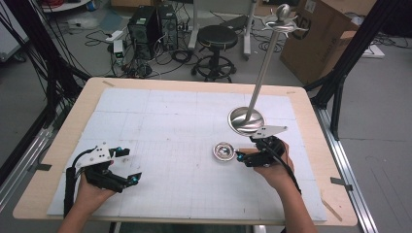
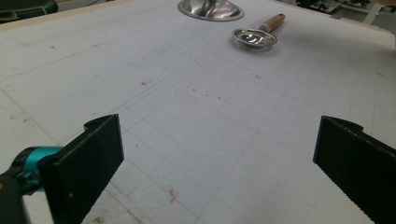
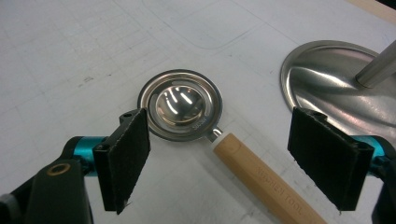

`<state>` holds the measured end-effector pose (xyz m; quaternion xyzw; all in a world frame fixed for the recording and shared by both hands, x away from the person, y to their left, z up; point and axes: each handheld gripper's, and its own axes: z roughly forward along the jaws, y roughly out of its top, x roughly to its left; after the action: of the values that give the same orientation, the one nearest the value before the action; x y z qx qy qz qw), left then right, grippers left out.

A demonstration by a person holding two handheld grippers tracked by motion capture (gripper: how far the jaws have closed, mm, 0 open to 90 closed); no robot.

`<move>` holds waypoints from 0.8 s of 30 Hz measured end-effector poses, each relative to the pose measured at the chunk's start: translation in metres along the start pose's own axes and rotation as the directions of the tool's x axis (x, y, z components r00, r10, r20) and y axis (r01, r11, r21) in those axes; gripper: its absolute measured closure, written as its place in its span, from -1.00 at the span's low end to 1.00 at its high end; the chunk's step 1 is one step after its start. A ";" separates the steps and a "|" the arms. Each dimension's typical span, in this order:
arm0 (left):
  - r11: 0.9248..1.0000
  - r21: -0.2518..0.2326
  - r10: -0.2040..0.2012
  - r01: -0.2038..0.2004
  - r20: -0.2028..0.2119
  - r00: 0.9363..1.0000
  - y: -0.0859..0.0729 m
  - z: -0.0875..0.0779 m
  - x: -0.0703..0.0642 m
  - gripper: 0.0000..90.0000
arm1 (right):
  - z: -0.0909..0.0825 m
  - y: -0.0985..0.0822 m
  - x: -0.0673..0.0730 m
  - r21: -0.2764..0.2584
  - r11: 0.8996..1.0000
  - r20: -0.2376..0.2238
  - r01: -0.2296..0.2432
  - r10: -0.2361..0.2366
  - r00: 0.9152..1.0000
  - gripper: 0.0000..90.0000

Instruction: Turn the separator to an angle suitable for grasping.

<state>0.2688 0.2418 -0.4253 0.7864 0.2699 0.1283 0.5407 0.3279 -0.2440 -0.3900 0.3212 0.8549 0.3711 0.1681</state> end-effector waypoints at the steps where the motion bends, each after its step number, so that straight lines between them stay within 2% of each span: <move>1: 1.000 0.002 0.005 -0.005 0.003 1.000 0.000 0.002 0.000 -0.95 | 0.001 0.001 -0.002 0.007 1.000 -0.001 0.009 -0.009 1.000 -0.47; 3: 1.000 0.003 0.002 -0.002 0.004 1.000 0.001 0.002 0.000 -0.95 | 0.002 0.002 -0.003 0.016 1.000 0.004 0.016 -0.016 1.000 -0.46; 4: 1.000 0.003 0.006 -0.006 0.006 1.000 0.001 0.003 0.000 -0.95 | 0.004 0.006 -0.005 0.055 0.998 0.005 0.026 -0.026 1.000 -0.45; 6: 1.000 0.003 0.008 -0.008 0.003 1.000 0.002 0.004 0.000 -0.95 | 0.006 0.007 -0.006 0.065 0.997 0.007 0.038 -0.038 0.999 -0.44; 7: 1.000 -0.003 0.013 -0.013 -0.003 1.000 0.002 0.004 0.000 -0.95 | 0.009 0.010 -0.010 0.091 0.995 0.012 0.043 -0.044 0.999 -0.42; 10: 1.000 -0.016 0.008 -0.008 -0.002 1.000 0.003 0.004 0.000 -0.95 | 0.012 0.011 -0.014 0.120 0.992 0.013 0.042 -0.044 0.999 -0.40; 11: 1.000 -0.006 0.009 -0.009 0.001 1.000 0.003 0.005 0.000 -0.95 | 0.016 0.011 -0.016 0.148 0.988 0.019 0.039 -0.042 0.999 -0.38; 15: 1.000 -0.001 0.012 -0.012 0.001 1.000 0.002 0.004 0.000 -0.95 | 0.023 0.010 -0.020 0.176 0.983 0.009 0.042 -0.044 0.999 -0.35; 17: 1.000 -0.008 0.008 -0.008 -0.002 1.000 0.003 0.003 0.000 -0.95 | 0.031 0.008 -0.022 0.221 0.975 -0.011 0.040 -0.038 0.999 -0.27; 19: 1.000 -0.013 0.005 -0.005 -0.002 1.000 0.003 0.002 0.001 -0.95 | 0.037 0.007 -0.023 0.248 0.967 -0.020 0.062 -0.058 0.998 -0.21; 21: 1.000 -0.006 0.006 -0.006 -0.004 1.000 0.001 0.001 0.000 -0.95 | 0.041 0.005 -0.023 0.275 0.960 -0.038 0.061 -0.053 0.998 -0.14; 24: 1.000 -0.002 0.007 -0.007 -0.007 1.000 0.000 0.000 0.000 -0.95 | 0.050 0.002 -0.024 0.332 0.942 -0.059 0.049 -0.031 0.998 -0.05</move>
<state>0.2690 0.2415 -0.4252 0.7863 0.2691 0.1334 0.5399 0.3730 -0.2329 -0.4208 0.3176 0.9159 0.2259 0.0964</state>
